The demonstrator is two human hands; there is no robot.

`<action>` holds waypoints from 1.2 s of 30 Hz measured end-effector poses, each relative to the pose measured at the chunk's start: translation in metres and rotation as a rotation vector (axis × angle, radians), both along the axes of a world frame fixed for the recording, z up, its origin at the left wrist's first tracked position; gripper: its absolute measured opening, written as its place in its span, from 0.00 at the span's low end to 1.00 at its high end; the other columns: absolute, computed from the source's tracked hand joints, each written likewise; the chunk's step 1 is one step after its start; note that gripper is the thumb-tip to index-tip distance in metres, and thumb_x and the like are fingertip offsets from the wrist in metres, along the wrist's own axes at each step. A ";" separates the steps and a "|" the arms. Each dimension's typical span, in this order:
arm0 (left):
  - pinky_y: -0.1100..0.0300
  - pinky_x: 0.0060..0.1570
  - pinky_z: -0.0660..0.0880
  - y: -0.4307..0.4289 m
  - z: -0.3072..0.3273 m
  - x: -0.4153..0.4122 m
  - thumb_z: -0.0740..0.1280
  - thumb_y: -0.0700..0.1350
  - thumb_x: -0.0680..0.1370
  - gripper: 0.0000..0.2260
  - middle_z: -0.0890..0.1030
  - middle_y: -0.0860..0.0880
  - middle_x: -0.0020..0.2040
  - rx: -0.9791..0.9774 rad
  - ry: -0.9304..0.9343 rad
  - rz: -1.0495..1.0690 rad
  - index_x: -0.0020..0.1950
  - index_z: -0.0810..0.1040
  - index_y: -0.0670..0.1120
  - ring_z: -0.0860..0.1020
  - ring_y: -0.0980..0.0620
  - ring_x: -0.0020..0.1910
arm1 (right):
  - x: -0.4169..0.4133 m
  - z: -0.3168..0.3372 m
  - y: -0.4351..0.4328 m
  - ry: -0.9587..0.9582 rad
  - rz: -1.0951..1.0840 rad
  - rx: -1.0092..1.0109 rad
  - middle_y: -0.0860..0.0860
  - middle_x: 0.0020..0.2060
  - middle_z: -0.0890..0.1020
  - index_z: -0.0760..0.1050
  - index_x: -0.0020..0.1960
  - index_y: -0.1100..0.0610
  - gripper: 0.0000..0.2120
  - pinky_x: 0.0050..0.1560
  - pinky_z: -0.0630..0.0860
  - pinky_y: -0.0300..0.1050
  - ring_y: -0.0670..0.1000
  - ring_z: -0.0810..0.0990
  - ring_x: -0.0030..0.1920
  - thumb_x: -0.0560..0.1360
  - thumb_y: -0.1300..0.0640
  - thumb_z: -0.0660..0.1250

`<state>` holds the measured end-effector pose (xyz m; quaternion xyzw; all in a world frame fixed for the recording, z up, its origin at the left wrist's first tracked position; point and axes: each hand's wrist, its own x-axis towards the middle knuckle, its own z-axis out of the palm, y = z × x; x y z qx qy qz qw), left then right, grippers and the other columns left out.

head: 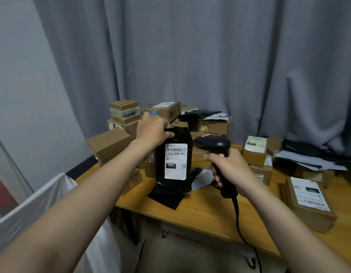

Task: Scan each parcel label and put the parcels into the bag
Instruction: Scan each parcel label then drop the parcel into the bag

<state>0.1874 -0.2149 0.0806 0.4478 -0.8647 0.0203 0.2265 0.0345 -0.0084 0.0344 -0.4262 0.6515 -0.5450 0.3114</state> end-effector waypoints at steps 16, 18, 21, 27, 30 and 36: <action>0.41 0.56 0.80 0.007 -0.015 -0.040 0.74 0.52 0.77 0.08 0.85 0.52 0.46 0.433 0.502 -0.085 0.44 0.80 0.50 0.84 0.48 0.49 | -0.015 -0.004 0.037 -0.003 0.014 0.062 0.53 0.26 0.75 0.76 0.41 0.59 0.11 0.27 0.71 0.44 0.54 0.71 0.25 0.79 0.54 0.71; 0.42 0.55 0.81 0.007 -0.013 -0.040 0.74 0.51 0.78 0.08 0.85 0.51 0.45 0.422 0.509 -0.089 0.43 0.80 0.50 0.84 0.49 0.48 | -0.015 -0.005 0.037 0.005 0.023 0.065 0.53 0.26 0.75 0.76 0.41 0.59 0.12 0.27 0.71 0.44 0.53 0.72 0.24 0.79 0.53 0.71; 0.45 0.53 0.82 0.009 -0.012 -0.040 0.74 0.49 0.78 0.07 0.85 0.50 0.45 0.410 0.511 -0.103 0.45 0.80 0.48 0.83 0.49 0.47 | -0.015 -0.005 0.038 -0.004 0.032 0.059 0.53 0.26 0.75 0.77 0.41 0.59 0.12 0.27 0.71 0.44 0.53 0.72 0.25 0.79 0.54 0.71; 0.55 0.44 0.79 0.011 -0.009 -0.038 0.73 0.48 0.79 0.07 0.84 0.49 0.47 0.396 0.516 -0.118 0.47 0.79 0.47 0.83 0.50 0.47 | -0.013 -0.005 0.038 -0.014 0.039 0.057 0.52 0.26 0.75 0.76 0.41 0.59 0.12 0.27 0.71 0.43 0.53 0.72 0.25 0.80 0.54 0.70; 0.54 0.45 0.80 0.011 -0.009 -0.038 0.73 0.48 0.79 0.07 0.84 0.49 0.47 0.393 0.509 -0.115 0.46 0.79 0.47 0.83 0.50 0.47 | -0.013 -0.005 0.039 -0.019 0.037 0.056 0.52 0.26 0.75 0.76 0.41 0.59 0.12 0.27 0.71 0.43 0.52 0.72 0.25 0.80 0.54 0.70; 0.54 0.44 0.80 0.011 -0.009 -0.036 0.73 0.48 0.79 0.07 0.84 0.49 0.45 0.400 0.512 -0.101 0.47 0.80 0.45 0.83 0.50 0.46 | -0.013 -0.003 0.039 -0.039 0.034 0.053 0.52 0.26 0.74 0.75 0.40 0.59 0.13 0.26 0.71 0.43 0.52 0.72 0.25 0.80 0.54 0.70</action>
